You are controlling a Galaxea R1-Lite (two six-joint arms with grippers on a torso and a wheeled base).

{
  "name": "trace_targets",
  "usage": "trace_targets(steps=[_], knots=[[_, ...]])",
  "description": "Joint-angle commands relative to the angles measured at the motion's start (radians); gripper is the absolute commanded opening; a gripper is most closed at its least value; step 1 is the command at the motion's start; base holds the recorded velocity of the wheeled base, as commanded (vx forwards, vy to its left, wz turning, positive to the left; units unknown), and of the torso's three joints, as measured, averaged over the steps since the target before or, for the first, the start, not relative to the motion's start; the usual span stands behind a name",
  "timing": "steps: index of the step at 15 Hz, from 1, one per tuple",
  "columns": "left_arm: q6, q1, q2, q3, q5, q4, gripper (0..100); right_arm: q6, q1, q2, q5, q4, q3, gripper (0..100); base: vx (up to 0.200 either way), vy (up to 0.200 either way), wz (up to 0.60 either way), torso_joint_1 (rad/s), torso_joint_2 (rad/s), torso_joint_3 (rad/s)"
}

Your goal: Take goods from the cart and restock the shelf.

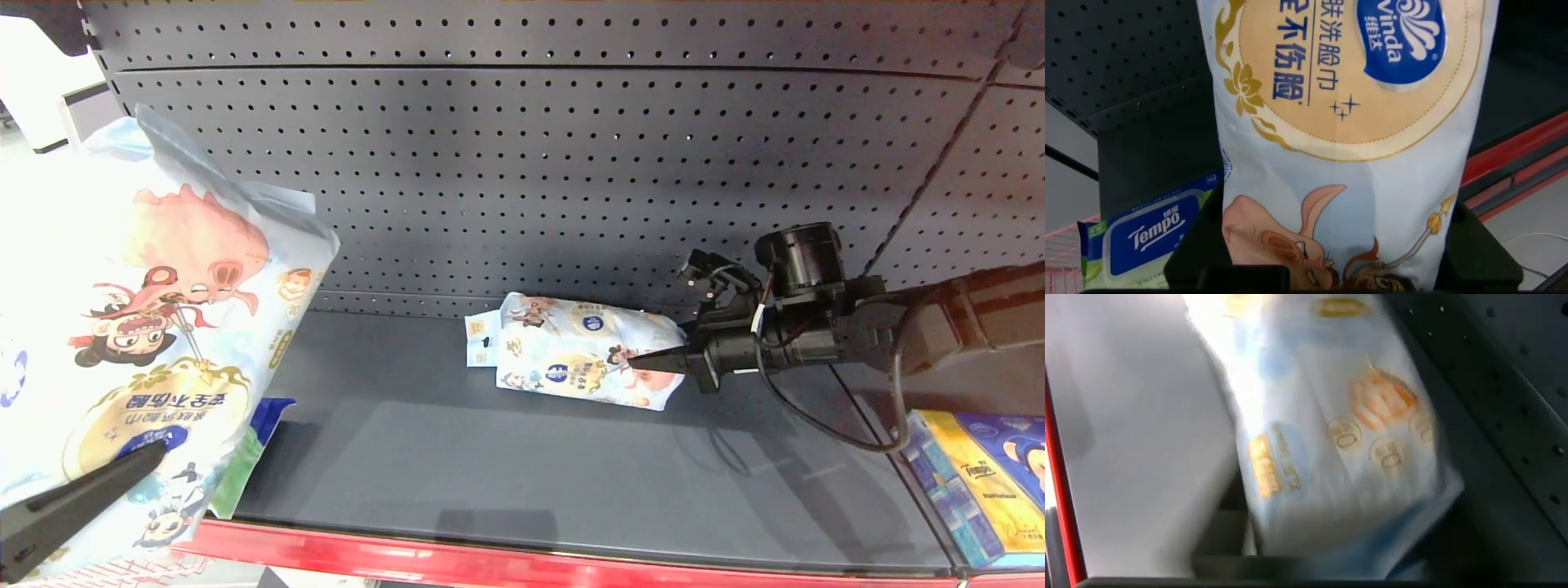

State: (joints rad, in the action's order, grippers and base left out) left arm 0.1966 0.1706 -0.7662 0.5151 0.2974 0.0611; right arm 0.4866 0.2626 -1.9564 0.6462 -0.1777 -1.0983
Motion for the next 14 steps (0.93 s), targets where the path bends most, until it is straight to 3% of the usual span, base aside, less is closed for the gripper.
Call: trace_targets(steps=[1, 6, 10, 14], knots=[[0.000, 0.000, 0.001, 0.000, 0.000, 0.000, 0, 0.004, 0.004, 0.010, 0.001, 0.003, 0.020, 0, 0.000, 0.000, 0.00, 0.000, 0.00, 0.000], [0.000, 0.001, 0.005, 0.003, 0.002, 0.000, 0, 0.003, 0.040, 0.146, 0.006, 0.009, 0.121, 0, 0.000, 0.000, 0.00, 0.000, 0.00, 0.000], [0.000, 0.001, 0.008, 0.005, 0.003, 0.000, 0, 0.000, 0.113, 0.317, -0.060, 0.004, 0.359, 0, 0.000, 0.000, 0.00, 0.000, 0.00, 0.000], [0.000, 0.001, 0.010, 0.005, 0.003, 0.000, 0, 0.010, 0.133, 0.347, -0.072, 0.001, 0.451, 0, 0.000, 0.000, 0.00, 0.000, 0.00, 0.000]])
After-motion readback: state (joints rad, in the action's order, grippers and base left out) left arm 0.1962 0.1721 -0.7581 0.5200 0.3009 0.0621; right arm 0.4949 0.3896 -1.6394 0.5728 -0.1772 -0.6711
